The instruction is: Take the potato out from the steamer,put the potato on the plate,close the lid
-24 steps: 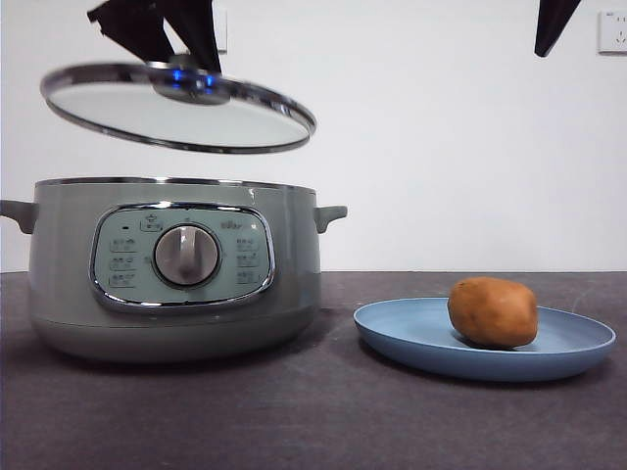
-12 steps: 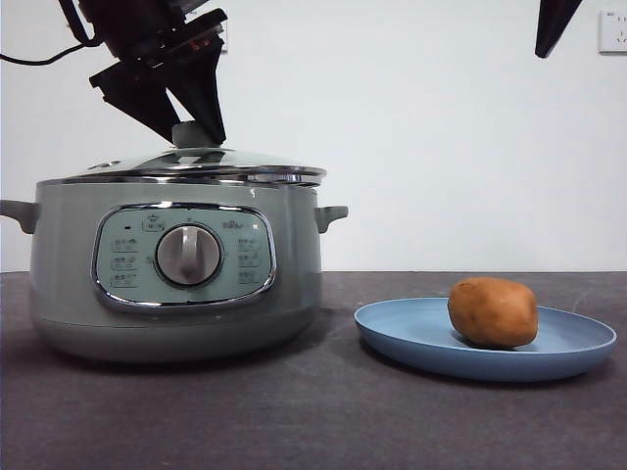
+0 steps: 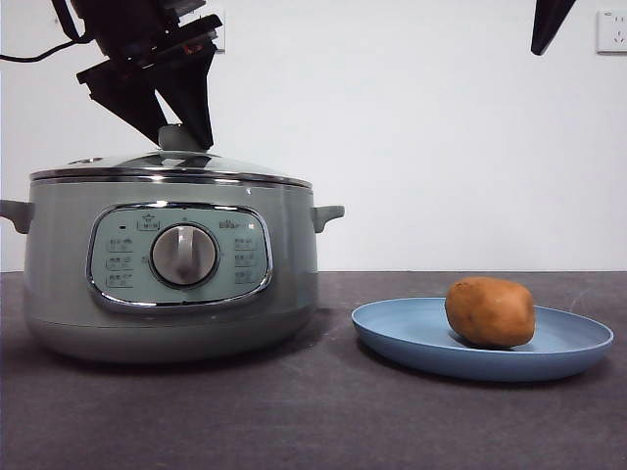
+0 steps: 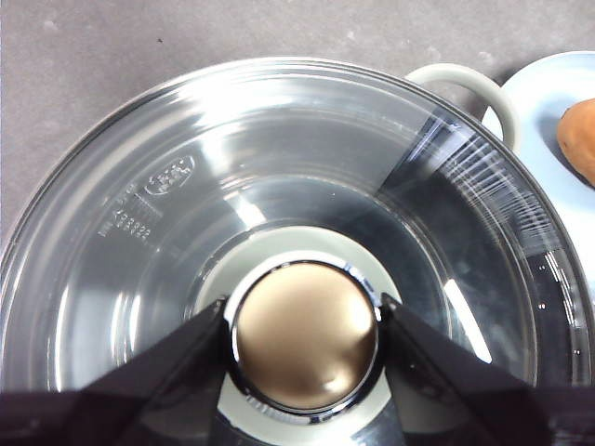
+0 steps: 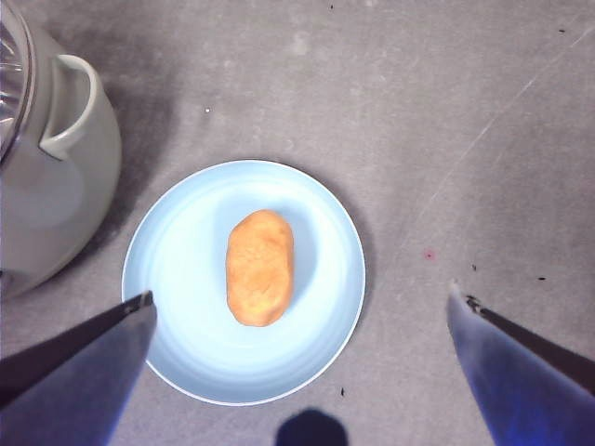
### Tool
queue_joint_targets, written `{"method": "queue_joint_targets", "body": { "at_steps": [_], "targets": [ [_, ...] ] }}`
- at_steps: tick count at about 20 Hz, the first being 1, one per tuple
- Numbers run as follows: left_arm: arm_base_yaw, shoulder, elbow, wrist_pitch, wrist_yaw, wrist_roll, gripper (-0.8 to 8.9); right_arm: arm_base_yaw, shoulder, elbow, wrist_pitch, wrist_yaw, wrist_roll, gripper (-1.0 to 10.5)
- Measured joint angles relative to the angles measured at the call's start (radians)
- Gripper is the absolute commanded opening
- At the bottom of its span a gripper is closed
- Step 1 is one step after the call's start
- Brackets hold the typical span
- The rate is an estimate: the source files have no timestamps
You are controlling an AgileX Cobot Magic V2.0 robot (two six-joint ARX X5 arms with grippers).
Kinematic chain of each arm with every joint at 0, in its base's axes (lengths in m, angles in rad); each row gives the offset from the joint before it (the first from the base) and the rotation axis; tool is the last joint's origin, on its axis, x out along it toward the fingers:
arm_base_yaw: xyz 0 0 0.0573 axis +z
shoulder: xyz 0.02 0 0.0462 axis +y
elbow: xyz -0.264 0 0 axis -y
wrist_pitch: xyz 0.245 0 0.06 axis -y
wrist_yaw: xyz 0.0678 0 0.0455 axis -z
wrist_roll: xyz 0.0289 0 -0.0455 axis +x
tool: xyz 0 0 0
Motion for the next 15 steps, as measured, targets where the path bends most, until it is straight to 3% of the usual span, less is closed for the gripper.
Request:
{"method": "queue_joint_targets", "body": {
  "at_steps": [1,2,9,15],
  "targets": [
    [0.0,0.0,0.0,0.002,0.0,0.0,4.1,0.0,0.0,0.0,0.0,0.0,0.0,5.4],
    [0.001,0.0,0.0,0.002,-0.002,-0.003,5.43,0.0,0.0,0.0,0.0,0.0,0.0,5.4],
    [0.005,0.003,-0.002,-0.012,-0.049,-0.027,5.43,0.0,0.0,0.0,0.0,0.0,0.0,5.4],
    [0.005,0.005,0.245,-0.288,-0.032,-0.033,5.43,0.0,0.0,0.0,0.0,-0.04,0.0,5.4]
  ]
}}
